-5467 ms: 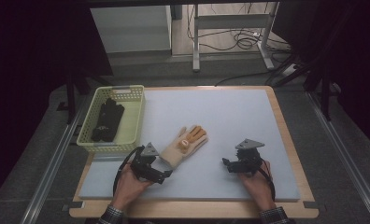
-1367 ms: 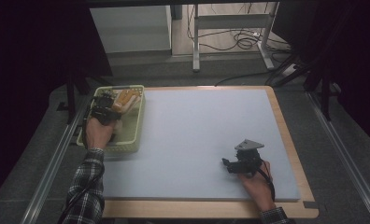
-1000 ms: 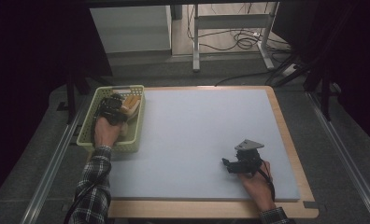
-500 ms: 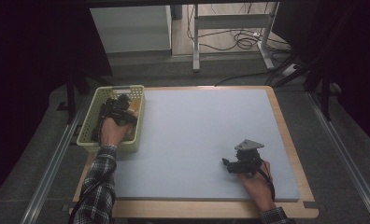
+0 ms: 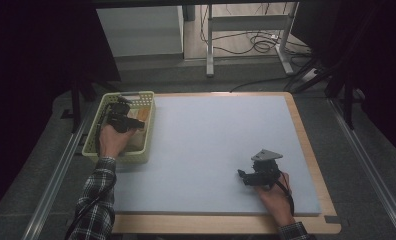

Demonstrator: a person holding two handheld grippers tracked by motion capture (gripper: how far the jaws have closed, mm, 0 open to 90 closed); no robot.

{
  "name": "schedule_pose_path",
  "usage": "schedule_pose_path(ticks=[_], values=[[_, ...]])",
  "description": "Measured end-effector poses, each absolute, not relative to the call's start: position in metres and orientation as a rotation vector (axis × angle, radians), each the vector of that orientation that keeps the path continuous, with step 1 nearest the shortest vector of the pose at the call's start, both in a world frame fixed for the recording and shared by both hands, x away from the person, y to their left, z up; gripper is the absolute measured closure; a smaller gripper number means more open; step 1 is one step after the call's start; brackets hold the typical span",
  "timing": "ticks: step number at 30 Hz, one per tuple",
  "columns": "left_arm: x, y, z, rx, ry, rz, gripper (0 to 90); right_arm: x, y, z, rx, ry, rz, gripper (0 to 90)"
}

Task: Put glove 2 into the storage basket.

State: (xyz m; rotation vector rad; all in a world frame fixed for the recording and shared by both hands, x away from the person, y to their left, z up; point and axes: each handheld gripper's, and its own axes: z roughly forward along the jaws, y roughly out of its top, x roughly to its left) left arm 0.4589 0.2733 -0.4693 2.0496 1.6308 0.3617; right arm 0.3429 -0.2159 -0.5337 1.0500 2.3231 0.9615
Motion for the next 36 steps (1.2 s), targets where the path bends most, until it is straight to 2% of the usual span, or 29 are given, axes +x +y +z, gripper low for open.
schedule_pose_path(ticks=[4, 8, 25, 36], values=[[0.453, 0.274, -0.470, 2.036, 1.593, 0.378, 39.1, 0.343, -0.216, -0.534, 1.048, 2.323, 0.961, 16.4], [0.448, 0.276, -0.470, 2.018, 1.568, 0.380, 39.2, 0.343, -0.216, -0.534, 1.048, 2.323, 0.961, 16.4], [0.425, 0.283, -0.462, 2.002, 1.461, 0.442, 21.0, 0.343, -0.216, -0.534, 1.047, 2.322, 0.959, 16.4], [0.412, 0.287, -0.456, 1.970, 1.423, 0.445, 15.5, 0.343, -0.216, -0.534, 1.046, 2.321, 0.958, 16.4]])
